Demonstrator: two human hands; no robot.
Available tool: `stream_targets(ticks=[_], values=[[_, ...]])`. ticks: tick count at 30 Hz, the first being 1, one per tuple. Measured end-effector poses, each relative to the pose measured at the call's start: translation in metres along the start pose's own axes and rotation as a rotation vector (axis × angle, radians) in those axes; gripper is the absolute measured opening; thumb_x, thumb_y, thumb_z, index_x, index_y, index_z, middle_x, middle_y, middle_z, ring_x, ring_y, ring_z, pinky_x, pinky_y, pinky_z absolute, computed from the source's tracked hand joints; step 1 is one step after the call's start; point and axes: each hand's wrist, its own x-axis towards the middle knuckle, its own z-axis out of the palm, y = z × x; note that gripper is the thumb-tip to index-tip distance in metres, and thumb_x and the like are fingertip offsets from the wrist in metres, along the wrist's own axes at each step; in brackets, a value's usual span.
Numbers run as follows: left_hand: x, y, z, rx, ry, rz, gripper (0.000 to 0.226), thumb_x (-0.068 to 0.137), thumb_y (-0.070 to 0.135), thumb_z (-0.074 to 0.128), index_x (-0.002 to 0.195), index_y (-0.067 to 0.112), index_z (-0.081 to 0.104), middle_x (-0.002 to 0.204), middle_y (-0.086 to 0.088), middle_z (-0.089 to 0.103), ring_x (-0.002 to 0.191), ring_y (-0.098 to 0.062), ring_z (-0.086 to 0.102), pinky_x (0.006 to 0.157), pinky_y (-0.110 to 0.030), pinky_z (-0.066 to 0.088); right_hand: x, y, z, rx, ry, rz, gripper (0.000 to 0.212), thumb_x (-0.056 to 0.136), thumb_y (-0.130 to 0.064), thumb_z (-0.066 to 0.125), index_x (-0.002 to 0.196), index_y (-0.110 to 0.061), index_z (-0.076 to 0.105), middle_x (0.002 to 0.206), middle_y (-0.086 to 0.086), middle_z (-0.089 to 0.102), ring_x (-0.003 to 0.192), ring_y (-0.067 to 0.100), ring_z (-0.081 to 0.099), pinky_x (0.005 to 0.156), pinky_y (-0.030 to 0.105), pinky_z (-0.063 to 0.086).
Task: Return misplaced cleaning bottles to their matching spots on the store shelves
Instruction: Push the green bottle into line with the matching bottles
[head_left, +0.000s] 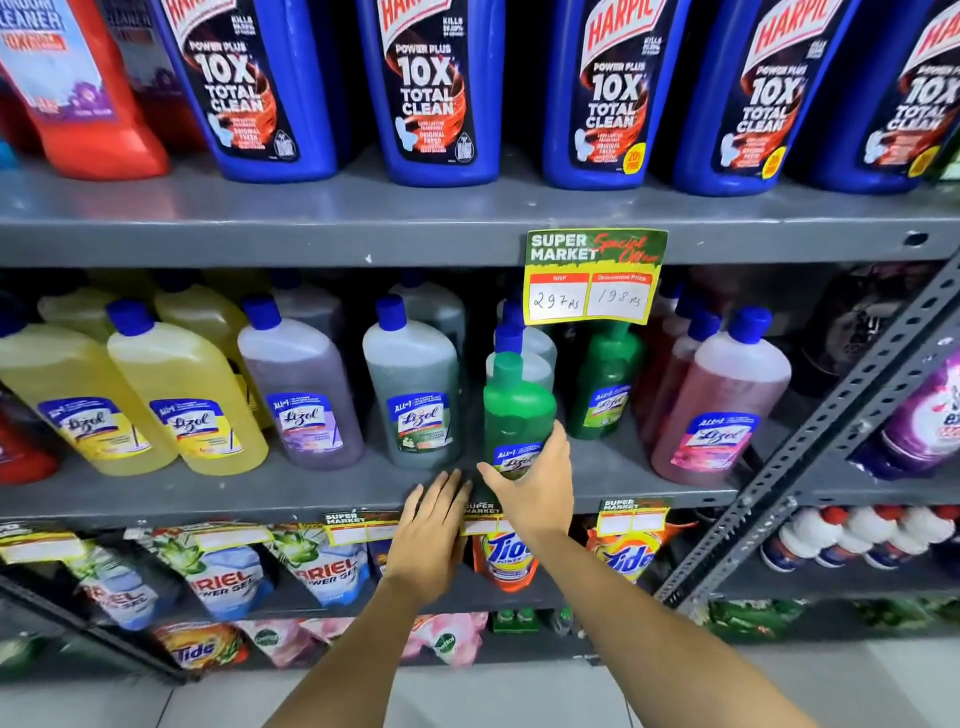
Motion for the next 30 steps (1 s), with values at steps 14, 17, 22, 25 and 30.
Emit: stream_targets(ticks=[14,17,22,25,30], values=[[0.0,0.004,0.002,0.012,0.067,-0.002,0.059,0.098,0.045,0.031,0.146,0.011,0.039,0.153,-0.009,0.037,0.141,-0.026,0.032,0.113,-0.044,0.015,0.035,0.038,-0.065,0.033,0.13,0.075,0.09,0.059,-0.035,0.089,0.13,-0.021,0.036,0.121,0.003,0.052,0.115,0.027,0.055,0.088,0.036,0.046],[-0.001,0.005,0.001,0.004,0.057,-0.028,0.064,0.102,0.052,0.015,0.146,0.011,0.04,0.153,-0.008,0.038,0.141,-0.024,0.031,0.114,-0.043,0.014,0.043,0.044,-0.078,0.018,0.145,0.095,0.092,0.06,-0.035,0.089,0.133,-0.02,0.034,0.126,0.004,0.052,0.118,0.027,0.054,0.091,0.039,0.046],[-0.001,0.008,0.0,-0.01,0.038,-0.052,0.066,0.102,0.055,0.015,0.146,0.013,0.039,0.153,-0.006,0.037,0.142,-0.023,0.029,0.116,-0.04,0.009,0.045,0.048,-0.085,0.017,0.139,0.11,0.095,0.062,-0.036,0.089,0.137,-0.021,0.032,0.13,0.002,0.052,0.117,0.026,0.056,0.094,0.041,0.046],[-0.001,0.007,-0.001,-0.011,0.031,-0.057,0.066,0.102,0.056,0.016,0.146,0.013,0.039,0.153,-0.006,0.037,0.143,-0.022,0.029,0.116,-0.039,0.008,0.046,0.049,-0.086,0.029,0.122,0.102,0.093,0.062,-0.034,0.089,0.134,-0.022,0.032,0.13,0.002,0.055,0.115,0.025,0.058,0.094,0.038,0.045],[-0.001,0.008,-0.002,-0.014,0.023,-0.062,0.066,0.102,0.056,0.015,0.147,0.013,0.038,0.154,-0.005,0.036,0.143,-0.021,0.028,0.115,-0.039,0.007,0.053,0.049,-0.091,0.067,0.036,0.085,0.091,0.063,-0.027,0.09,0.133,-0.023,0.032,0.122,-0.002,0.059,0.098,0.017,0.057,0.091,0.033,0.045]])
